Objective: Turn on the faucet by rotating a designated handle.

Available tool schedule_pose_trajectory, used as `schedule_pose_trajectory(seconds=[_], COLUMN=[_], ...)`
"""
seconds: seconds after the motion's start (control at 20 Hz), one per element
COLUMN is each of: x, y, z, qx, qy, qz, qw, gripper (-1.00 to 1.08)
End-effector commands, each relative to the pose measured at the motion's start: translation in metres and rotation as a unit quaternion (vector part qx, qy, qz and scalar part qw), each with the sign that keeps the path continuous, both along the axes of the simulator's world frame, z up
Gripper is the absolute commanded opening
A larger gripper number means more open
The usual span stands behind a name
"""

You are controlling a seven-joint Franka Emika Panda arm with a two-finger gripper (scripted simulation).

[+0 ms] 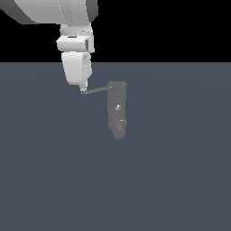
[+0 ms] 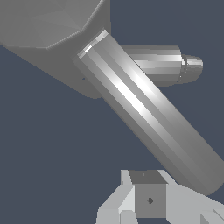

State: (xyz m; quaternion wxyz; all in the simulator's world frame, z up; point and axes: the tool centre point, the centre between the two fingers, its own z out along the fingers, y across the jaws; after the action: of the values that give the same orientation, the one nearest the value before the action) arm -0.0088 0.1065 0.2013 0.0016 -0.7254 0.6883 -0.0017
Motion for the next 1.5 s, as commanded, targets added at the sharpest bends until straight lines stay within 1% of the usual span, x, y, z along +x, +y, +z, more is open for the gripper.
schedule_pose_trajectory(seconds=[0.0,1.35,1.45], x=[-0.006,-0.063,-0.061], y=[-0.010,-0.070,-0.065], z=[0.000,0.000,0.000], qx=[-0.001,0.000,0.000], qy=[0.001,0.002,0.001], qz=[-0.004,-0.002,0.001], qw=[1.0000,1.0000,1.0000], gripper=[-1.00,-1.00,-1.00])
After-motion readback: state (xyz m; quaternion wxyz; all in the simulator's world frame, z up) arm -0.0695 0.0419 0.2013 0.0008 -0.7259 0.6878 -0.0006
